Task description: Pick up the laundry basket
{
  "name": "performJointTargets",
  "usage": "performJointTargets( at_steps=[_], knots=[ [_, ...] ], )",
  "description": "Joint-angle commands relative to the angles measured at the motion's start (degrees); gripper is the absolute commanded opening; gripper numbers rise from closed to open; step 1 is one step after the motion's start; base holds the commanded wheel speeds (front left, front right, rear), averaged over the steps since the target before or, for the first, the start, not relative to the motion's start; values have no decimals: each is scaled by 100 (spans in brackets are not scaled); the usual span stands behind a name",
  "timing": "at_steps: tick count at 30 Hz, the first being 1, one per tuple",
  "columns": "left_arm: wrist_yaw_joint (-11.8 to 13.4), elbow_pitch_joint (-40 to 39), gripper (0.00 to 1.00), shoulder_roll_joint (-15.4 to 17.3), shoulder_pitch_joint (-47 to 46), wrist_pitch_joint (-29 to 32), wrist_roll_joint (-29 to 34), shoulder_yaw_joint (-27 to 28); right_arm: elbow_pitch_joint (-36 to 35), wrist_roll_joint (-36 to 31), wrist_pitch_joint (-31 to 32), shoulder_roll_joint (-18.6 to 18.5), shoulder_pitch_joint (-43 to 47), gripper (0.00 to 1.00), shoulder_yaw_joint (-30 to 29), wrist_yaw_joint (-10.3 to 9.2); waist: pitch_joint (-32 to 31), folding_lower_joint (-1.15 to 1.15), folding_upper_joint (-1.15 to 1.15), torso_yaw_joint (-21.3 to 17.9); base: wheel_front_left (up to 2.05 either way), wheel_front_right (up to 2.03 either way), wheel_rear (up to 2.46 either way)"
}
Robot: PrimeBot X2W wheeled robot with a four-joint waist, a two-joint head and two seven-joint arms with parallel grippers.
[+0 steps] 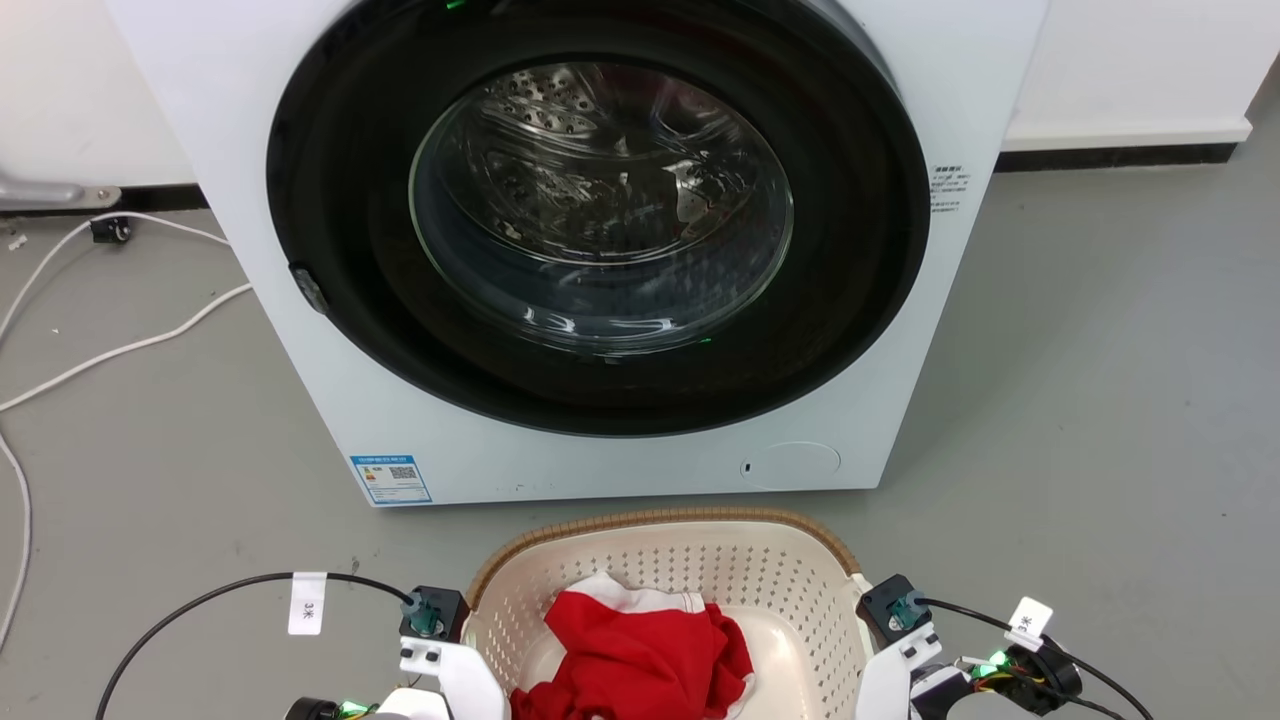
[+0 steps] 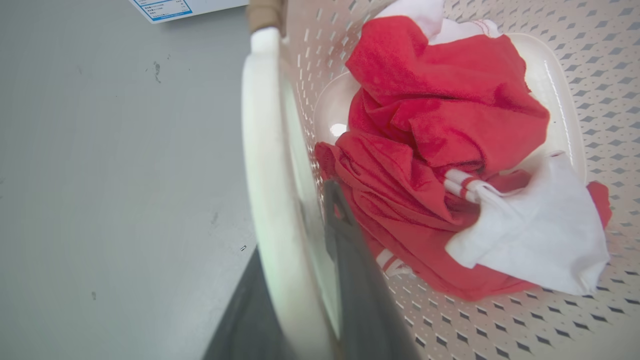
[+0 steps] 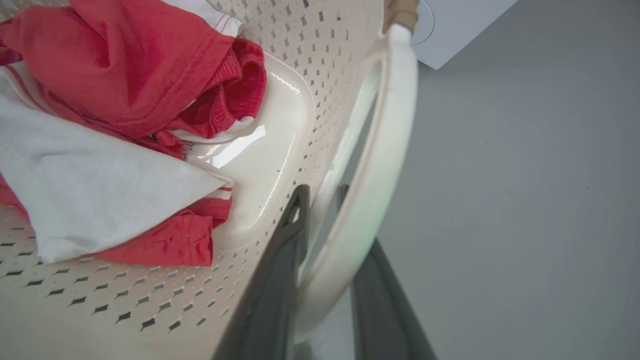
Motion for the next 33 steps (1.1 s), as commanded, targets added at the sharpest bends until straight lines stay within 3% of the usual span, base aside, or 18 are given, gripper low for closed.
performJointTargets(
  at_steps=[1, 33],
  knots=[
    [-19, -52, 0, 48, 71, 22, -56, -62, 9, 61, 36, -30, 82, 0, 87, -2, -55, 1, -1, 27, 0, 0, 0],
    [-20, -9, 0, 130, 4, 7, -818, -780, 108, 764, 231, -33, -43, 0, 766, -1, -155, 1, -1, 69, 0, 0, 0]
  ],
)
